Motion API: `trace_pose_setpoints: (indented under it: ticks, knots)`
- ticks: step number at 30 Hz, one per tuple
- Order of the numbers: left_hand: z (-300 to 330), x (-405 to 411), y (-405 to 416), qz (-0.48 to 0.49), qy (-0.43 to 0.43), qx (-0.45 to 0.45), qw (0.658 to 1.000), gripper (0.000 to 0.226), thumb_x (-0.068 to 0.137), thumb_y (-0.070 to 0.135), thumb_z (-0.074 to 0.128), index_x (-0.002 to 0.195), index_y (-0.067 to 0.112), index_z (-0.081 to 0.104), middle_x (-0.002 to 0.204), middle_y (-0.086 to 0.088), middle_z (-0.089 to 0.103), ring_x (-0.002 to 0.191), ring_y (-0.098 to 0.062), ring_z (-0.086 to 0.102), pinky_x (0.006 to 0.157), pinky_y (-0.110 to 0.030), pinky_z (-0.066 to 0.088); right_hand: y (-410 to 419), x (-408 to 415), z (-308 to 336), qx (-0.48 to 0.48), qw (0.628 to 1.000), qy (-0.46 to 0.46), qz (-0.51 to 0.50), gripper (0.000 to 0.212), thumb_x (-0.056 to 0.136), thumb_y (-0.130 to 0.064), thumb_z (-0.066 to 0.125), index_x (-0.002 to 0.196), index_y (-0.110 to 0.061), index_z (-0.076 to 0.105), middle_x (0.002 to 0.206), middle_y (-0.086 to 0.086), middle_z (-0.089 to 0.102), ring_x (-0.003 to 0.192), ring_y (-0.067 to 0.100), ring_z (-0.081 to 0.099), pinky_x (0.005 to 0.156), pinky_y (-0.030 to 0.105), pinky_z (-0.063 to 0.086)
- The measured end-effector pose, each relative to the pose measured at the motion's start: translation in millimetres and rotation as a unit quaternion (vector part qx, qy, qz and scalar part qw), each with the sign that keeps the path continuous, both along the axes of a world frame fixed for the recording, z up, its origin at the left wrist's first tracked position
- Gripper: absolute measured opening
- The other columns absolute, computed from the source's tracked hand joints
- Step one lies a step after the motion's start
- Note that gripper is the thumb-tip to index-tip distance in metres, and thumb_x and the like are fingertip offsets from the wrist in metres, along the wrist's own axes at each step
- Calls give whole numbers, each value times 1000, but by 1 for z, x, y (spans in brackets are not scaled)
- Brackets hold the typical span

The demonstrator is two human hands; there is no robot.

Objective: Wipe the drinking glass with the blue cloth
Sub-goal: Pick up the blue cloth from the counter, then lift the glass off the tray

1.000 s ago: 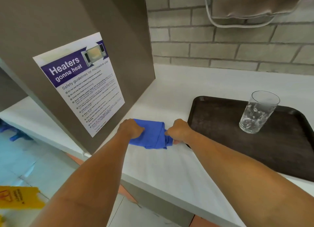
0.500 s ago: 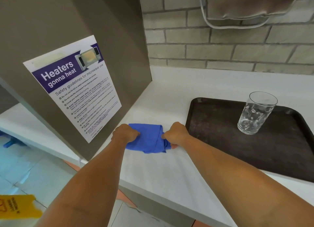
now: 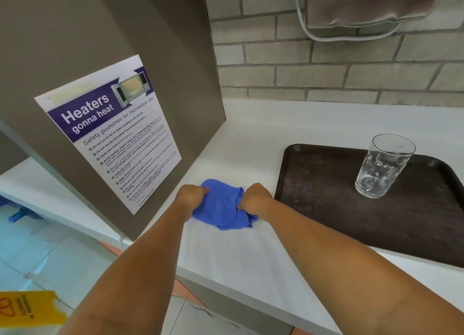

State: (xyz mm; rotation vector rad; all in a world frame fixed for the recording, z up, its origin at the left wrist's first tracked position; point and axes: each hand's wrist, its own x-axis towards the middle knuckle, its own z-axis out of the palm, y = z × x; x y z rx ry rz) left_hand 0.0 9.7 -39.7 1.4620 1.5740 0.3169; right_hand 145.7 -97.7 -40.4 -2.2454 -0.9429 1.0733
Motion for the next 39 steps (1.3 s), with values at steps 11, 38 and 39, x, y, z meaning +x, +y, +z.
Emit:
trace_pose_setpoints:
  ticks: [11, 38, 39]
  knots:
    - [76, 63, -35, -36, -432, -165, 886, 39, 97, 24, 41, 126, 3, 56, 115, -20, 70, 96, -34, 68, 76, -44, 53, -34, 40, 51, 210, 895, 322, -225, 4, 90, -15, 59, 90, -13, 63, 102, 9, 64, 94, 29, 61, 78, 41, 55]
    - [55, 194, -133, -83, -488, -332, 803, 42, 94, 23, 53, 131, 5, 56, 111, -20, 73, 92, -35, 73, 74, -44, 56, -180, 163, 41, 237, 863, 222, -388, 29, 89, -19, 68, 115, -6, 64, 105, 14, 69, 86, 31, 71, 60, 41, 63]
    - [54, 195, -132, -77, -487, -332, 804, 43, 93, 23, 54, 132, 6, 56, 114, -20, 72, 95, -35, 72, 74, -44, 56, -188, 169, 32, 209, 875, 160, -406, 35, 86, -16, 69, 118, -4, 62, 106, 15, 67, 85, 29, 69, 61, 41, 64]
